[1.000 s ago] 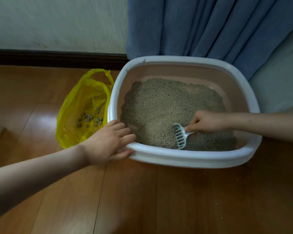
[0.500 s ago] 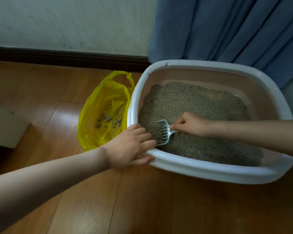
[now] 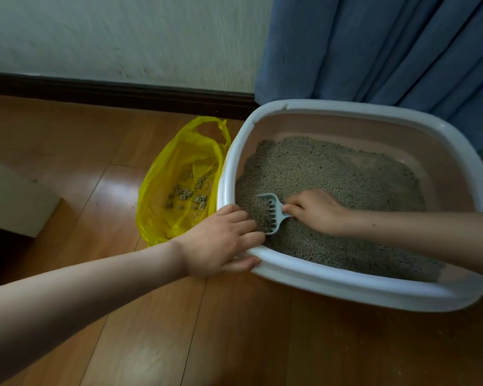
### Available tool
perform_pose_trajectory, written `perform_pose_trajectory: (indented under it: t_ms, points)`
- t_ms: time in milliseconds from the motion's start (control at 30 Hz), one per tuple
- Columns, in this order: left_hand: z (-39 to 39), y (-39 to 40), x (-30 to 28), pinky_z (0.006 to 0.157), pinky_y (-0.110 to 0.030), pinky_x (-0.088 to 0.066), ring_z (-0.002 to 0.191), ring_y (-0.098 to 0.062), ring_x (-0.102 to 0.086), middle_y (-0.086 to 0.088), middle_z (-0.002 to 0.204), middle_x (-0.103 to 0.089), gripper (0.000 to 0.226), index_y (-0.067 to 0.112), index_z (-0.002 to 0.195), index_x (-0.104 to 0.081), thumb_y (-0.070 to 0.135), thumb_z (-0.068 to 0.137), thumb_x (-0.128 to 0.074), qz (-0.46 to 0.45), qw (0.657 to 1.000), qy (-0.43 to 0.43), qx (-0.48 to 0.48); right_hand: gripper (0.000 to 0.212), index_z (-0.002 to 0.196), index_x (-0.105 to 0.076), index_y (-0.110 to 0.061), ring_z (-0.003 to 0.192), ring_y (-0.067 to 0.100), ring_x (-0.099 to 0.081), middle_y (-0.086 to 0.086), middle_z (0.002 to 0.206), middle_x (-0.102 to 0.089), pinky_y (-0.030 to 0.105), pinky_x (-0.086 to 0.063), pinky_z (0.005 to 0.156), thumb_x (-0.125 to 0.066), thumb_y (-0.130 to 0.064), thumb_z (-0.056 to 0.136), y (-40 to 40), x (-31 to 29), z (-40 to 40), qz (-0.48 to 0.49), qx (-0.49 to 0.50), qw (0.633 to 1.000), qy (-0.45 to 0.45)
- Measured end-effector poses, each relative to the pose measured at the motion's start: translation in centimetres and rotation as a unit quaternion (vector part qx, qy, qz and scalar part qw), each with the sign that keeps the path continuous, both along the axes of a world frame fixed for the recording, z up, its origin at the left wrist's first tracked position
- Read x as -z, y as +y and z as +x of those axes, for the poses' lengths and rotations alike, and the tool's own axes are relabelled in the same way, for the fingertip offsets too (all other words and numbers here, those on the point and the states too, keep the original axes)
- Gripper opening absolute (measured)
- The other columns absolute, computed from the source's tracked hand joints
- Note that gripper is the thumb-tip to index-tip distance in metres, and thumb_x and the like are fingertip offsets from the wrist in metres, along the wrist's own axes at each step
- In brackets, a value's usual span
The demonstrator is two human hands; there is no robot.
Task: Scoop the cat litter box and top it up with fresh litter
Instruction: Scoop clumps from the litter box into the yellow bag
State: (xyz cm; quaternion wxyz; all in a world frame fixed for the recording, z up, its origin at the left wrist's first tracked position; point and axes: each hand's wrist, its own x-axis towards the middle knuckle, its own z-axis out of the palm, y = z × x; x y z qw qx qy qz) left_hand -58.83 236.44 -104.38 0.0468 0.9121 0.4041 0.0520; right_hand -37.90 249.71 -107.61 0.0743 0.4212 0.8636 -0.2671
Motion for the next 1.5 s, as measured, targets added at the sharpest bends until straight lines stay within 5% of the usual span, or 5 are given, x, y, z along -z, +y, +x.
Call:
perform_pose_trajectory:
  t_ms: [267, 933, 1100, 1267, 1500]
  points:
    - [0.1, -0.1, 0.0, 0.089, -0.036, -0.036, 0.082, -0.023, -0.048, -0.001, 0.085, -0.053, 0.028, 0.018, 0.095, -0.054, 0.045, 0.098, -0.045, 0.012, 1.000, -0.002, -0.003, 0.035, 0.070, -0.059, -0.022, 0.045, 0.012, -0.041, -0.003, 0.056, -0.052, 0.022, -0.031, 0.045, -0.045, -0.036, 0.099, 1.3, -2.6, 1.7, -0.031, 0.082, 0.994, 0.073]
    - [0.1, -0.1, -0.1, 0.089, -0.034, -0.034, 0.082, -0.021, -0.050, 0.001, 0.086, -0.054, 0.028, 0.020, 0.096, -0.055, 0.046, 0.098, -0.044, 0.022, 1.000, 0.008, -0.002, 0.037, 0.069, -0.062, -0.016, 0.045, 0.014, -0.042, -0.002, 0.053, -0.052, 0.024, -0.032, 0.046, -0.048, -0.032, 0.099, 0.9, -5.3, 5.4, -0.043, 0.126, 0.990, 0.049]
    - [0.1, -0.1, -0.1, 0.089, -0.034, -0.034, 0.083, -0.021, -0.051, 0.001, 0.087, -0.055, 0.029, 0.020, 0.096, -0.055, 0.046, 0.098, -0.043, 0.021, 1.000, 0.010, -0.001, 0.034, 0.072, -0.065, -0.018, 0.052, 0.017, -0.050, 0.010, 0.064, -0.064, 0.028, -0.039, 0.052, -0.050, -0.034, 0.097, 0.8, -5.4, 5.4, -0.050, 0.092, 0.994, 0.024]
    - [0.1, -0.1, 0.0, 0.088, -0.033, -0.033, 0.082, -0.021, -0.049, 0.001, 0.086, -0.054, 0.026, 0.021, 0.096, -0.053, 0.046, 0.098, -0.045, 0.026, 1.000, 0.004, 0.002, 0.033, 0.071, -0.063, -0.019, 0.039, 0.008, -0.036, -0.004, 0.051, -0.050, 0.017, -0.028, 0.040, -0.049, -0.031, 0.099, 1.5, -6.5, 5.3, -0.010, 0.099, 0.995, 0.000]
    - [0.0, -0.1, 0.2, 0.090, -0.034, -0.034, 0.083, -0.021, -0.049, 0.001, 0.088, -0.054, 0.028, 0.021, 0.096, -0.053, 0.047, 0.098, -0.043, 0.016, 1.000, 0.005, 0.001, 0.035, 0.071, -0.065, -0.015, 0.042, 0.011, -0.040, -0.001, 0.053, -0.053, 0.022, -0.031, 0.042, -0.051, -0.034, 0.097, 2.7, -7.6, 4.7, 0.004, 0.091, 0.996, 0.012]
